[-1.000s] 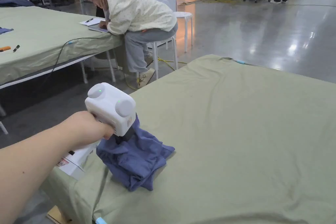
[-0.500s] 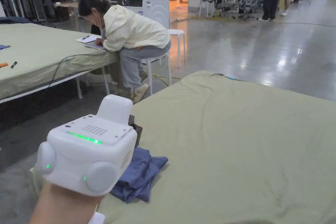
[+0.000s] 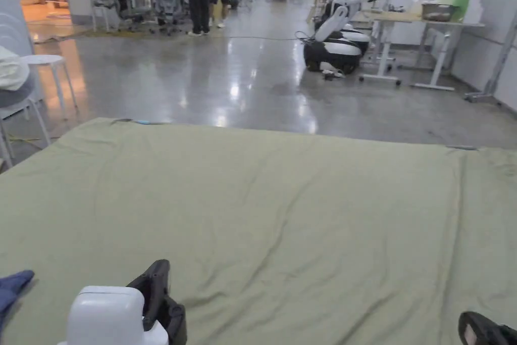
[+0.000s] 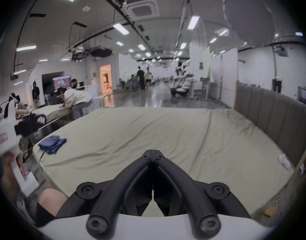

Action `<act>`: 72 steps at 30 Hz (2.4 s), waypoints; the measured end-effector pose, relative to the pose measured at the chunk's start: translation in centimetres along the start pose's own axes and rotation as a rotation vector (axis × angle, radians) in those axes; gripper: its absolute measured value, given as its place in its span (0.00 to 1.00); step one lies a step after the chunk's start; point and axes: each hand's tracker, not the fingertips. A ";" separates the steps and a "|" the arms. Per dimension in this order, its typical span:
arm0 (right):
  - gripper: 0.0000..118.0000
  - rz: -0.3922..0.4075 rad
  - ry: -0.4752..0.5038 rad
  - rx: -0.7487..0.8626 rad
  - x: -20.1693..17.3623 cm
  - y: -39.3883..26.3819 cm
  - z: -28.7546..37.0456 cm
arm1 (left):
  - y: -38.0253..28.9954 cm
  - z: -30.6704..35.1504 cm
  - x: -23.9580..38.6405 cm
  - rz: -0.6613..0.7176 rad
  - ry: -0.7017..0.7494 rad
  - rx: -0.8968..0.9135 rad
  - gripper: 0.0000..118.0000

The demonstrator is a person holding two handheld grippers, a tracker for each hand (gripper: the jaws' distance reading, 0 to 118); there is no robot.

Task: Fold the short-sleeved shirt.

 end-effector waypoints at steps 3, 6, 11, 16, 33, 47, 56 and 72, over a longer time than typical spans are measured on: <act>0.02 0.040 -0.054 0.036 1.1 0.1 1.7 | -0.9 0.6 2.9 -0.026 -0.033 0.010 0.00; 0.02 0.054 -0.084 0.047 2.1 -0.2 2.7 | -1.1 1.1 4.8 -0.060 -0.026 -0.017 0.00; 0.02 0.053 -0.106 0.081 3.6 -0.6 3.8 | -0.3 2.0 6.8 -0.042 -0.015 0.003 0.00; 0.02 0.041 -0.136 0.121 4.4 -0.8 3.9 | 1.1 1.7 8.2 -0.071 -0.008 0.040 0.00; 0.02 0.121 -0.209 0.146 3.3 0.0 3.5 | 2.9 2.4 8.5 -0.055 -0.039 0.082 0.00; 1.00 0.099 -0.248 0.174 3.9 -0.1 3.2 | 2.9 2.4 8.3 -0.014 -0.051 0.105 1.00; 1.00 0.077 -0.260 0.165 3.8 0.2 3.2 | 3.0 2.3 8.5 -0.023 -0.046 0.106 1.00; 1.00 0.003 -0.200 0.166 2.1 1.9 4.0 | 3.5 3.0 9.1 -0.043 -0.082 0.098 1.00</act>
